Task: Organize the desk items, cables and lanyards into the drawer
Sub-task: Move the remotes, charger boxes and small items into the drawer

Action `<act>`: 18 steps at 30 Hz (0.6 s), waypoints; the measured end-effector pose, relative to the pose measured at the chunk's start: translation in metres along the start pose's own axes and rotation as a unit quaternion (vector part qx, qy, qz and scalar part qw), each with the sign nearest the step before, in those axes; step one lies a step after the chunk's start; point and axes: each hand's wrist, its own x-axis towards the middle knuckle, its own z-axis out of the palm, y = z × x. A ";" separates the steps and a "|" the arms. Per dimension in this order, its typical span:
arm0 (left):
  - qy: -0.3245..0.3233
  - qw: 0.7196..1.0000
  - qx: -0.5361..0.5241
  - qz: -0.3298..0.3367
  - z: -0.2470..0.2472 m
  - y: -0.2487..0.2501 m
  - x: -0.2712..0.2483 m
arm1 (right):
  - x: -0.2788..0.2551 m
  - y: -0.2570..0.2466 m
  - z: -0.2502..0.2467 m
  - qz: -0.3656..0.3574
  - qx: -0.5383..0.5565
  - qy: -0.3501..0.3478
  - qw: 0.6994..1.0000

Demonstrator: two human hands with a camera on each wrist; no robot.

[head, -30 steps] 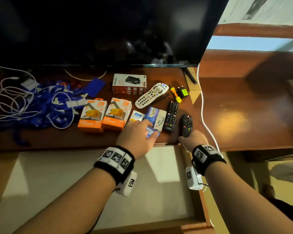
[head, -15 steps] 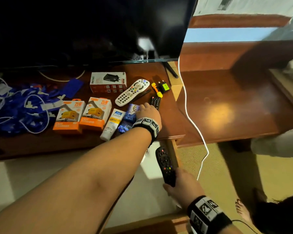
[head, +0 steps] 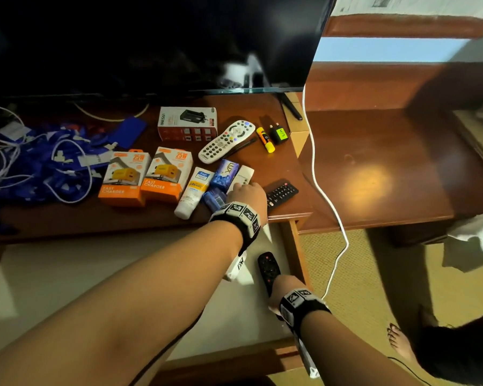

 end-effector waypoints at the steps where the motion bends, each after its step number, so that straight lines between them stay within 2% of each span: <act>1: -0.003 1.000 -0.007 0.011 -0.002 -0.003 -0.011 | 0.004 0.001 0.003 0.007 0.013 -0.003 1.000; 4: -0.024 0.999 -0.038 0.030 -0.004 -0.017 -0.047 | 0.018 0.002 0.014 0.019 0.023 0.000 1.000; 8: -0.030 0.994 -0.106 0.005 0.016 -0.052 -0.110 | 0.034 0.006 0.027 0.041 0.025 0.014 0.999; 11: -0.102 0.984 -0.144 -0.037 0.048 -0.079 -0.149 | 0.034 0.007 0.025 0.033 -0.011 0.023 0.999; 15: -0.215 0.963 -0.145 -0.067 0.090 -0.089 -0.153 | 0.021 0.000 0.011 0.019 -0.052 0.021 0.998; 18: -0.244 0.960 -0.122 -0.057 0.112 -0.078 -0.135 | 0.007 -0.009 -0.006 -0.005 -0.063 0.037 0.997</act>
